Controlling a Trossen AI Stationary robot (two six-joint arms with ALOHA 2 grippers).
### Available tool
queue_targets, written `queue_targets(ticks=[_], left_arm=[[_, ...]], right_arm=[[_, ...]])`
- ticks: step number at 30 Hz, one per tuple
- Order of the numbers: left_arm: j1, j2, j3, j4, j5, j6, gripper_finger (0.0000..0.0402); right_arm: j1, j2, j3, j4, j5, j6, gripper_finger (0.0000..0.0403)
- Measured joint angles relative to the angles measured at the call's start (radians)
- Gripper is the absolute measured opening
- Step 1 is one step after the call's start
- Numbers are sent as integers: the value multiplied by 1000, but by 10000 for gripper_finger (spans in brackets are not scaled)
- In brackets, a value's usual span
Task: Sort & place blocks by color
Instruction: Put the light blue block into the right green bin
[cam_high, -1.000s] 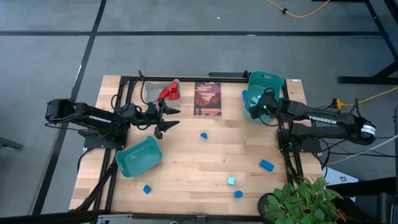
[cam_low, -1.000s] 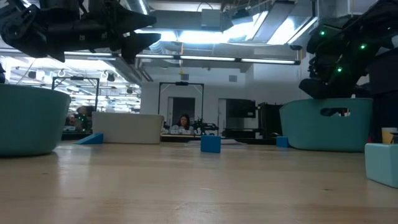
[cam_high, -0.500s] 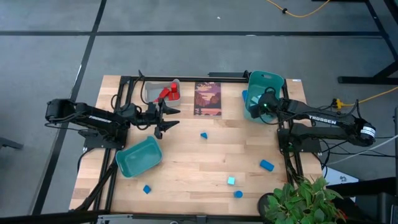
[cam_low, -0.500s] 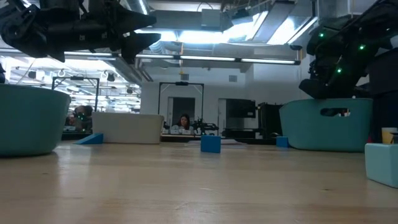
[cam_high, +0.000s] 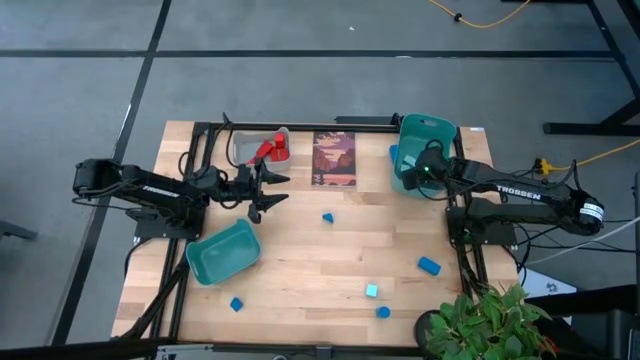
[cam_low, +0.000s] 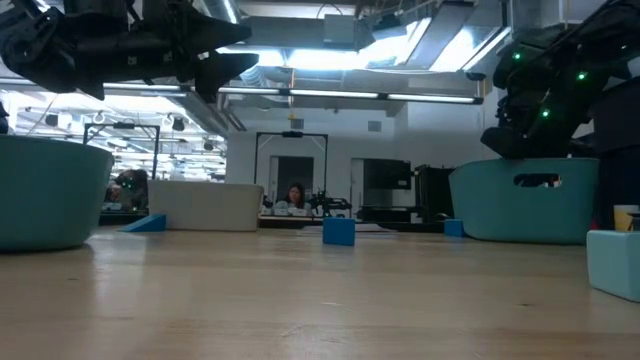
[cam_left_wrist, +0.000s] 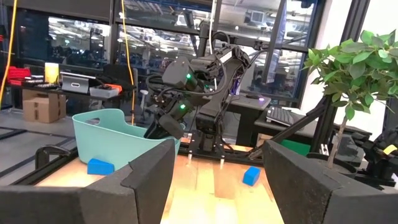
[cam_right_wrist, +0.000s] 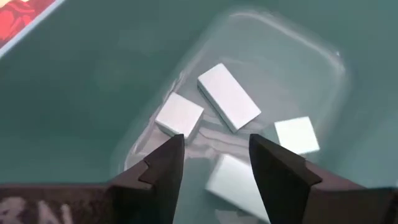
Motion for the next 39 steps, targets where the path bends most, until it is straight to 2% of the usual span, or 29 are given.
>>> queue_targets(ticks=[8, 11, 16, 19, 23, 25, 28, 36, 39], left_arm=[[0, 0, 0, 0, 0, 0, 236], [0, 0, 0, 0, 0, -1, 236], [0, 0, 0, 0, -1, -1, 236], [0, 0, 0, 0, -1, -1, 236], [0, 0, 0, 0, 4, -1, 236], [0, 0, 0, 0, 8, -1, 236], [0, 0, 0, 0, 32, 0, 236], [-16, 0, 0, -3, 90, 2, 236], [-24, 0, 0, -3, 88, 8, 236]], right_arm=[[0, -51, 1, 8, 14, -78, 185], [0, -112, 1, 23, 38, -114, 185], [15, -243, 1, 97, 22, -189, 185], [51, -318, 2, 201, -80, -261, 186], [121, -353, 2, 385, -308, -321, 186], [162, -339, 2, 464, -386, -322, 186], [234, -285, 2, 560, -443, -325, 186], [441, -32, 2, 880, -448, -449, 186], [495, 86, 2, 1030, -399, -513, 186]])
